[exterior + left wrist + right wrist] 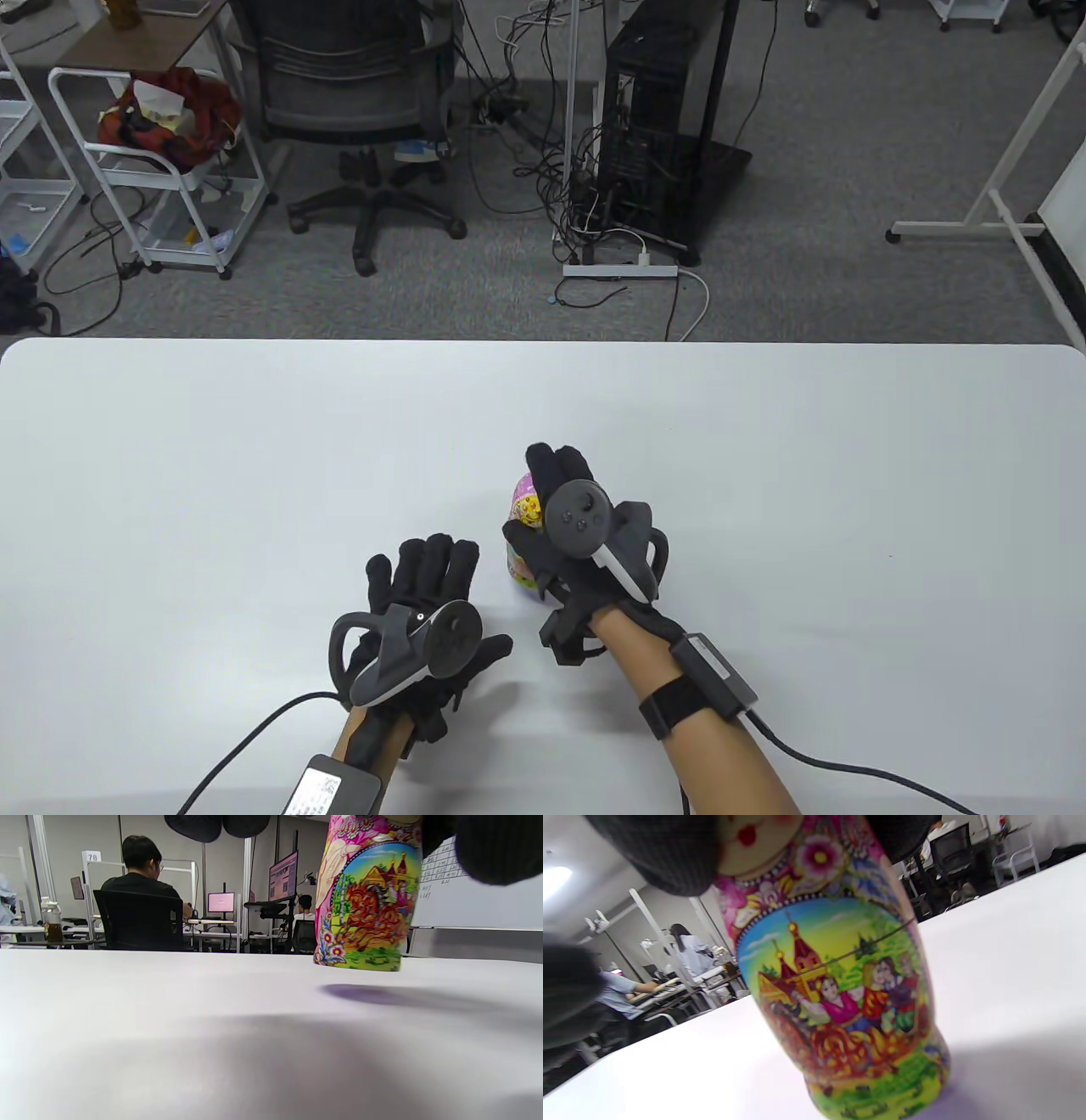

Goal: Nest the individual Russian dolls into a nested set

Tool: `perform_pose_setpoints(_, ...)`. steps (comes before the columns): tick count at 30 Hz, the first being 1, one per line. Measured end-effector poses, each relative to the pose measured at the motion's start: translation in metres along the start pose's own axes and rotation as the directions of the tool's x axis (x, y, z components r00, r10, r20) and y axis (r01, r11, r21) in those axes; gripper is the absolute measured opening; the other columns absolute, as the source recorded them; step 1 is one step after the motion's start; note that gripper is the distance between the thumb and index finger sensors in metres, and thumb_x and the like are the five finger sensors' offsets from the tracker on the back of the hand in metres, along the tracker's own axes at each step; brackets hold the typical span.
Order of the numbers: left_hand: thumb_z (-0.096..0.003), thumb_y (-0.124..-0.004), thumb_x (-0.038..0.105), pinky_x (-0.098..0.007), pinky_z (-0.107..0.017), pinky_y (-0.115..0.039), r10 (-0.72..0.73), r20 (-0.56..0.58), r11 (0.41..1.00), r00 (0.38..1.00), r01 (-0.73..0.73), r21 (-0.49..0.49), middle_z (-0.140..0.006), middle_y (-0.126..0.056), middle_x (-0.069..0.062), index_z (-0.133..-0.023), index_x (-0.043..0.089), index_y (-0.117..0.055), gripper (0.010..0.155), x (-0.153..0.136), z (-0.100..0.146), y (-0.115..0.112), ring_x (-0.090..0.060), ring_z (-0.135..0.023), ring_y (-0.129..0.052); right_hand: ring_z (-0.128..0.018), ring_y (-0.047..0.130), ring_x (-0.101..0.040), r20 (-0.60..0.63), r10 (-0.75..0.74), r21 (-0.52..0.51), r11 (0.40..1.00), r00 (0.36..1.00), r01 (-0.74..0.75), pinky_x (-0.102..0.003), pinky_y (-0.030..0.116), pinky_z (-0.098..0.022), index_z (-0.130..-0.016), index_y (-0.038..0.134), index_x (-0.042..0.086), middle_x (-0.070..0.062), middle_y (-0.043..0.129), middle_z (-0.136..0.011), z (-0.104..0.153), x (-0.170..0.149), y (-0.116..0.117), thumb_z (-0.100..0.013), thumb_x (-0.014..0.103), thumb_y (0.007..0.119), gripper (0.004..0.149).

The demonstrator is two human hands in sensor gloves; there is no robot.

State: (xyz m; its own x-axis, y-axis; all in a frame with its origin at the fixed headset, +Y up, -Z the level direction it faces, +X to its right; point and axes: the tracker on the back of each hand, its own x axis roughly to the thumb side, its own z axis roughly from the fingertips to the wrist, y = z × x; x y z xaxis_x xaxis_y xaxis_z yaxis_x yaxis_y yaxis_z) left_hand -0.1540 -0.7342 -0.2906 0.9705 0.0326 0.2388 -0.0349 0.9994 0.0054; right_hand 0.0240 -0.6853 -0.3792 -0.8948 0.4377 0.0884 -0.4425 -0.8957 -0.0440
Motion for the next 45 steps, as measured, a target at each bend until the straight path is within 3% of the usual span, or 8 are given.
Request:
perform_pose_setpoints(6, -0.0379, -0.068, 0.079, -0.074, -0.071, -0.026, 0.040, -0.038, 0.999, 0.998, -0.040, -0.015, -0.118, -0.026, -0.018, -0.112, 0.021, -0.015, 0.107, -0.008, -0.002, -0.003, -0.045, -0.109, -0.037, -0.109, 0.045, -0.032, -0.059, 0.069, 0.044, 0.997, 0.996, -0.066, -0.047, 0.055, -0.082, -0.096, 0.005, 0.051, 0.002, 0.010, -0.115, -0.015, -0.003, 0.020, -0.049, 0.051, 0.079, 0.087)
perform_pose_setpoints(14, -0.0378, -0.068, 0.079, -0.074, -0.072, -0.029, 0.022, -0.052, 0.999, 0.998, -0.023, -0.027, -0.118, -0.032, -0.018, -0.112, 0.022, -0.017, 0.106, -0.009, -0.004, -0.006, -0.044, -0.109, -0.042, -0.112, 0.039, -0.026, -0.070, 0.090, 0.074, 0.994, 0.993, -0.085, -0.050, 0.046, -0.084, -0.096, 0.011, 0.056, 0.007, 0.008, -0.116, -0.016, -0.009, 0.017, -0.047, 0.056, 0.076, 0.081)
perform_pose_setpoints(17, -0.0377, -0.068, 0.078, -0.074, -0.071, -0.029, 0.033, -0.049, 0.999, 0.998, -0.033, -0.008, -0.118, -0.032, -0.017, -0.112, 0.022, -0.018, 0.106, -0.010, -0.002, -0.004, -0.044, -0.109, -0.042, -0.114, 0.030, -0.028, -0.037, 0.080, 0.098, 0.992, 0.996, -0.076, -0.053, 0.039, -0.084, -0.096, 0.007, 0.055, 0.005, 0.004, -0.115, -0.013, -0.011, 0.010, -0.047, 0.058, 0.074, 0.084)
perform_pose_setpoints(24, -0.0381, -0.068, 0.077, -0.073, -0.072, -0.032, 0.017, -0.051, 0.999, 0.999, -0.015, 0.049, -0.118, -0.034, -0.013, -0.112, 0.023, -0.022, 0.102, -0.010, -0.002, 0.000, -0.044, -0.109, -0.045, -0.109, 0.035, -0.038, 0.085, -0.082, -0.062, 0.994, 0.993, 0.087, -0.058, 0.042, -0.079, -0.100, 0.015, 0.046, -0.005, 0.016, -0.116, 0.027, -0.043, -0.038, -0.047, 0.058, 0.072, 0.079)
perform_pose_setpoints(30, -0.0386, -0.068, 0.076, -0.074, -0.072, -0.027, -0.012, -0.021, 0.999, 1.000, 0.012, 0.039, -0.119, -0.023, -0.015, -0.112, 0.026, -0.017, 0.103, -0.004, 0.001, 0.004, -0.045, -0.110, -0.033, -0.110, 0.023, -0.039, 0.102, 0.121, -0.210, 0.973, 0.987, -0.097, -0.064, 0.033, -0.077, -0.102, 0.018, 0.049, -0.004, 0.012, -0.117, 0.074, -0.077, -0.053, -0.045, 0.065, 0.070, 0.078)
perform_pose_setpoints(36, -0.0389, -0.065, 0.078, -0.074, -0.069, -0.015, -0.126, -0.045, 0.990, 0.991, 0.122, -0.070, -0.116, -0.002, -0.012, -0.110, 0.032, -0.007, 0.103, -0.001, -0.001, -0.011, -0.045, -0.108, -0.011, -0.109, 0.001, -0.034, 0.071, 0.516, -0.097, 0.855, 0.854, -0.509, -0.066, 0.017, -0.077, -0.098, 0.007, 0.053, 0.002, -0.006, -0.113, 0.097, -0.095, -0.033, -0.042, 0.072, 0.067, 0.085)
perform_pose_setpoints(41, -0.0384, -0.062, 0.081, -0.074, -0.066, -0.007, -0.259, -0.097, 0.953, 0.961, 0.238, -0.190, -0.110, 0.015, -0.010, -0.105, 0.035, 0.006, 0.106, -0.001, -0.003, -0.026, -0.046, -0.104, 0.006, -0.106, -0.007, -0.034, 0.069, 0.617, -0.030, 0.787, 0.784, -0.616, -0.067, 0.010, -0.075, -0.096, 0.002, 0.052, 0.002, -0.014, -0.110, 0.098, -0.099, -0.017, -0.040, 0.074, 0.068, 0.089)
perform_pose_setpoints(45, -0.0379, -0.061, 0.083, -0.076, -0.064, -0.005, -0.278, -0.109, 0.945, 0.954, 0.251, -0.209, -0.108, 0.021, -0.009, -0.101, 0.035, 0.013, 0.108, -0.002, -0.003, -0.027, -0.047, -0.102, 0.010, -0.105, -0.009, -0.035, 0.034, 0.617, -0.024, 0.787, 0.786, -0.617, -0.068, 0.008, -0.073, -0.096, 0.001, 0.053, 0.002, -0.015, -0.109, 0.097, -0.106, -0.016, -0.039, 0.075, 0.069, 0.091)
